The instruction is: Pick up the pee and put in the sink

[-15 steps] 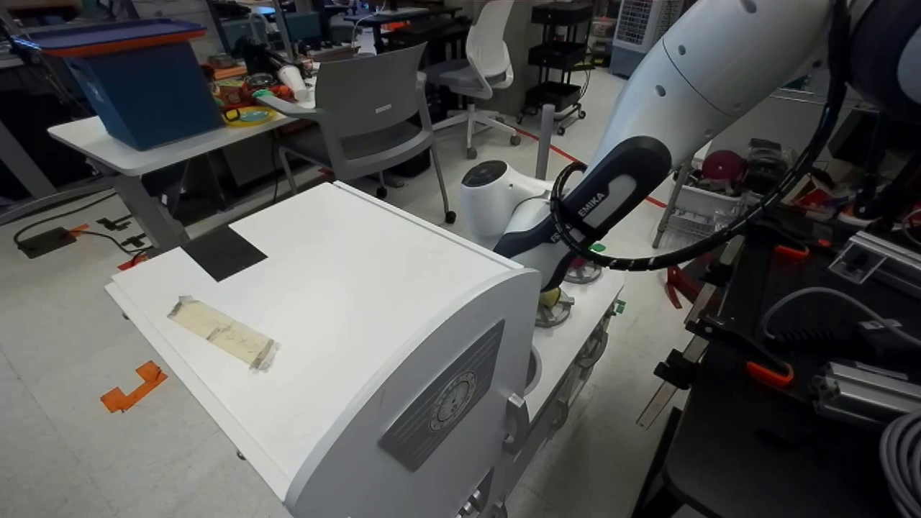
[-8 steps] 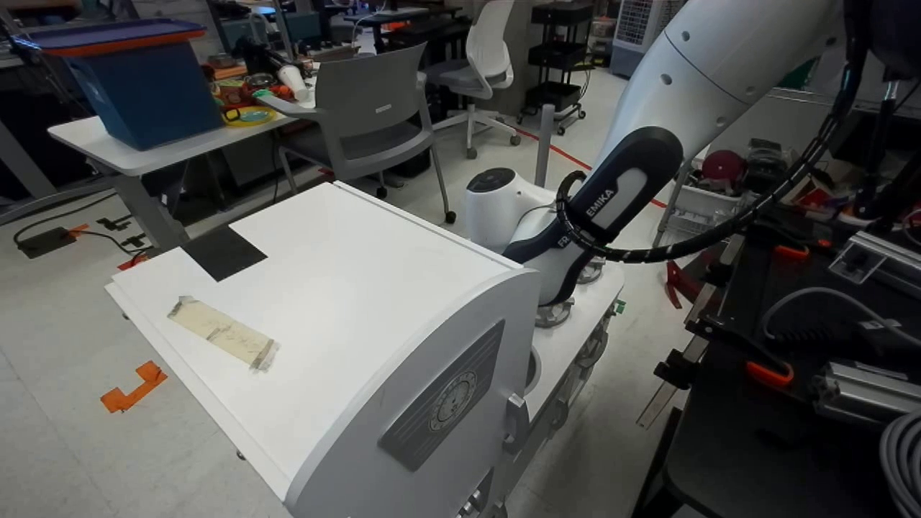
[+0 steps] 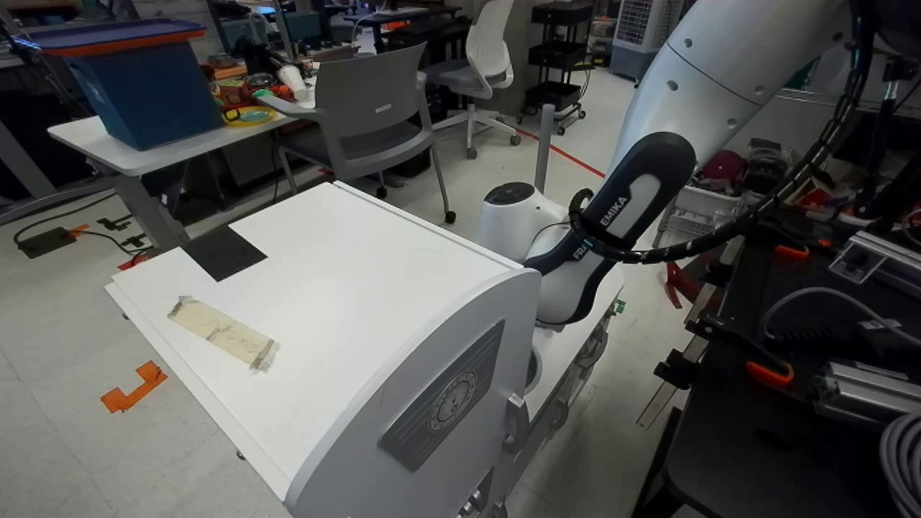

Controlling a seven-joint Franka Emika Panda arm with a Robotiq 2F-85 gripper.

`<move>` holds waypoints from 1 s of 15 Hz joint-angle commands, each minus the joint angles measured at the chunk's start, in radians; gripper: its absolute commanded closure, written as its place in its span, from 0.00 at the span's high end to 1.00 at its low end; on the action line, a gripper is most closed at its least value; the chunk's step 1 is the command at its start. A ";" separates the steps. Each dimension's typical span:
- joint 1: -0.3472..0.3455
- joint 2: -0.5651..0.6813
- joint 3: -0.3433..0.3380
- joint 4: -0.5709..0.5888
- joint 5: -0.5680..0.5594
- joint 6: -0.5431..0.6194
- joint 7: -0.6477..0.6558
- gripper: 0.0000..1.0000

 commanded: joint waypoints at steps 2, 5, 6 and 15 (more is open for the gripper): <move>-0.018 -0.007 0.028 -0.046 -0.014 0.094 -0.072 0.54; -0.014 -0.012 0.017 -0.069 -0.012 0.118 -0.084 0.75; -0.014 -0.015 0.017 -0.076 -0.010 0.124 -0.086 0.84; -0.032 -0.249 -0.026 -0.355 0.010 -0.005 -0.013 1.00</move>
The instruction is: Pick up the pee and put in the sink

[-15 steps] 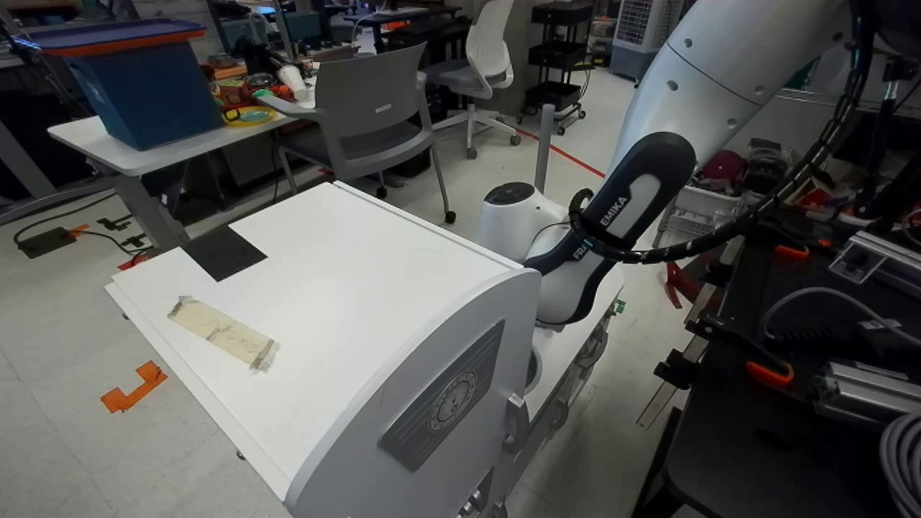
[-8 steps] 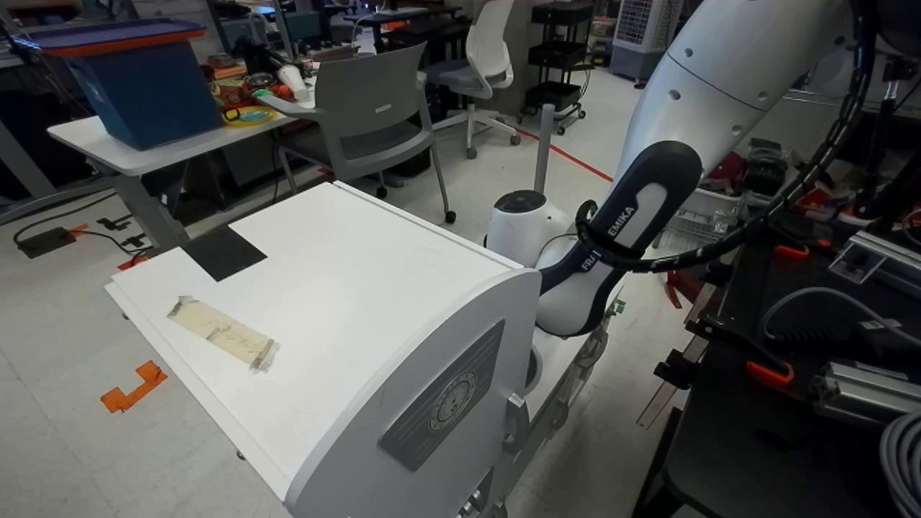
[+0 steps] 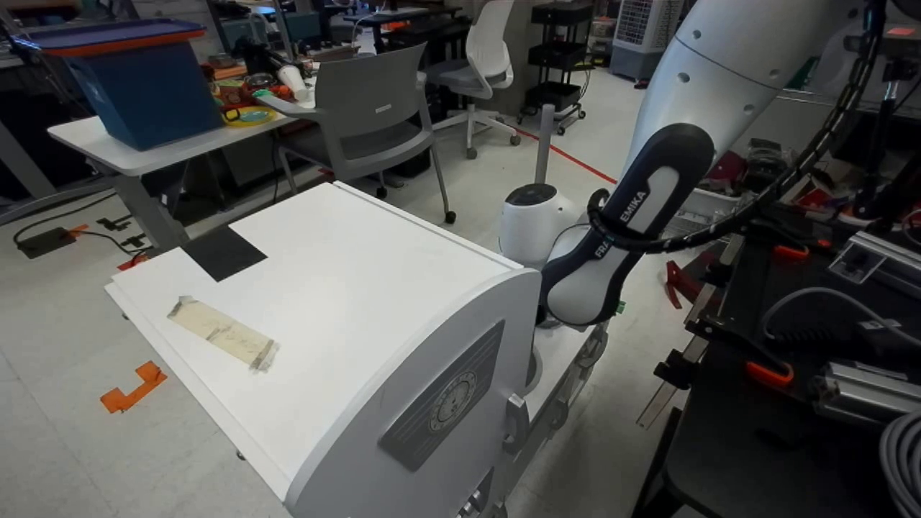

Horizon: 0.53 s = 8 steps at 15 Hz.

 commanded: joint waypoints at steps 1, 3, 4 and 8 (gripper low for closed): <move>-0.025 -0.220 -0.012 -0.234 0.016 -0.093 0.024 1.00; -0.060 -0.312 0.004 -0.329 0.021 -0.078 0.011 1.00; -0.086 -0.361 0.022 -0.381 0.029 -0.059 -0.002 1.00; -0.070 -0.325 0.001 -0.315 0.018 -0.068 0.010 1.00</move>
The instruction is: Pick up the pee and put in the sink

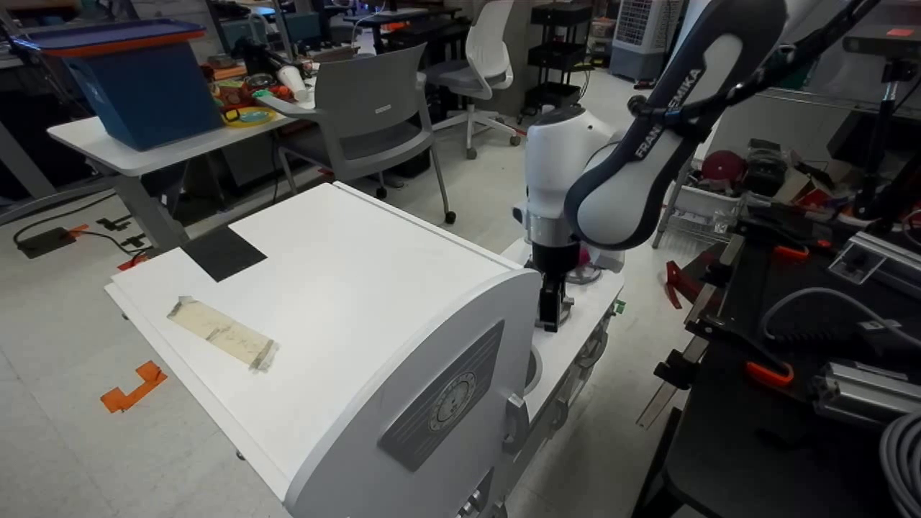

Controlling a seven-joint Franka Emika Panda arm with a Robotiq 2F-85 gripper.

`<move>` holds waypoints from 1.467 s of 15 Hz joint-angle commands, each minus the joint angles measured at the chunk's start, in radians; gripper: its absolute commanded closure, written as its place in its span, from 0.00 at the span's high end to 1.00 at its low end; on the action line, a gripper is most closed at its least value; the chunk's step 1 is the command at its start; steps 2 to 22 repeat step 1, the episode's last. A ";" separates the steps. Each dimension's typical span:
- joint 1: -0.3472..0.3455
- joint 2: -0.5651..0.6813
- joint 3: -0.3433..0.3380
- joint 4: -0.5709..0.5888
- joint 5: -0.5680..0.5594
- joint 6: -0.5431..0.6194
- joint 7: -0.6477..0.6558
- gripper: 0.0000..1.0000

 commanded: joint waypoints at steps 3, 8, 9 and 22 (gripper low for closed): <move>0.007 0.011 -0.004 0.011 0.009 -0.002 -0.006 1.00; 0.007 0.011 -0.004 0.011 0.009 -0.002 -0.006 1.00; 0.007 0.011 -0.004 0.011 0.009 -0.002 -0.006 1.00; 0.007 0.011 -0.004 0.011 0.009 -0.002 -0.006 1.00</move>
